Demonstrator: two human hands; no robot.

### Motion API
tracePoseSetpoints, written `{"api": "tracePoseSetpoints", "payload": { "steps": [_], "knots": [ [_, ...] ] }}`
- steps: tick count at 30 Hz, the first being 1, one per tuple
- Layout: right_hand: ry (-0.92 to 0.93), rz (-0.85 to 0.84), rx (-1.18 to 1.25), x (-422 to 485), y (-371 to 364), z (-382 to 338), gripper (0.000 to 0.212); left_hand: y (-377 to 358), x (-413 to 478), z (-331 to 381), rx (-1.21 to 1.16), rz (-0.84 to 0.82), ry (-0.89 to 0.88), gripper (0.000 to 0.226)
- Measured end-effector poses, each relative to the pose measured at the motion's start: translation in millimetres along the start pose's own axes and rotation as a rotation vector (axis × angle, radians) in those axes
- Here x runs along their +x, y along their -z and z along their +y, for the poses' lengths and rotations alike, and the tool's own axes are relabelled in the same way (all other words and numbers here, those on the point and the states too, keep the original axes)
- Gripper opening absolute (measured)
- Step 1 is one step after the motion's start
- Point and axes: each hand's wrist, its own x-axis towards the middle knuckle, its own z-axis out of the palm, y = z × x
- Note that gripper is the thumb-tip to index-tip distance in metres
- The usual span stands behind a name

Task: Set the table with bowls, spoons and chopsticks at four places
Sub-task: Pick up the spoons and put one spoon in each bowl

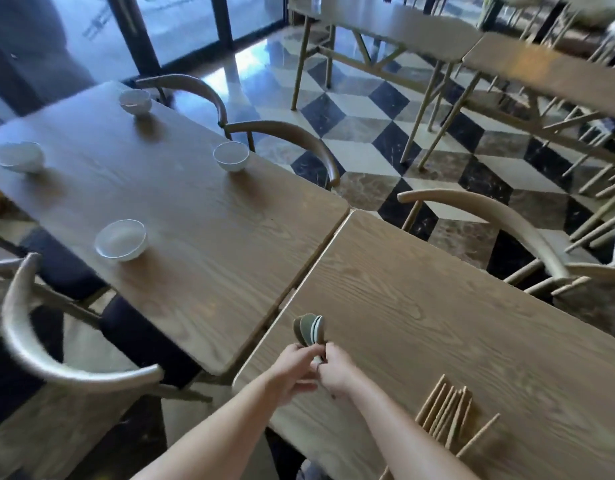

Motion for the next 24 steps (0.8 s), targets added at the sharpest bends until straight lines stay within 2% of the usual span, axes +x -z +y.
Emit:
{"api": "tracePoseSetpoints", "payload": {
  "steps": [4,7,13,16,19,22,24],
  "knots": [
    [0.138,0.042,0.194,-33,-37,-72,0.015,70,-47,6,-0.329,-0.090,-0.015,0.026],
    [0.256,0.002,0.305,-62,-73,-124,0.015,126,-80,4,-0.477,-0.040,-0.075,0.038],
    [0.315,-0.019,0.262,-105,-164,-209,0.014,243,-147,-19,-0.529,0.070,-0.168,0.032],
    [0.299,0.034,0.202,-121,-202,-241,0.022,286,-168,-30,-0.591,0.107,-0.165,0.044],
    [0.262,0.075,0.179,-133,-223,-266,0.038,318,-182,-31,-0.552,0.133,-0.169,0.054],
    [0.216,0.093,0.178,-142,-230,-290,0.041,341,-195,-21,-0.539,0.100,-0.186,0.052],
    [0.217,0.165,0.132,-144,-229,-302,0.044,351,-200,-12,-0.543,0.052,-0.173,0.047]
  ]
}}
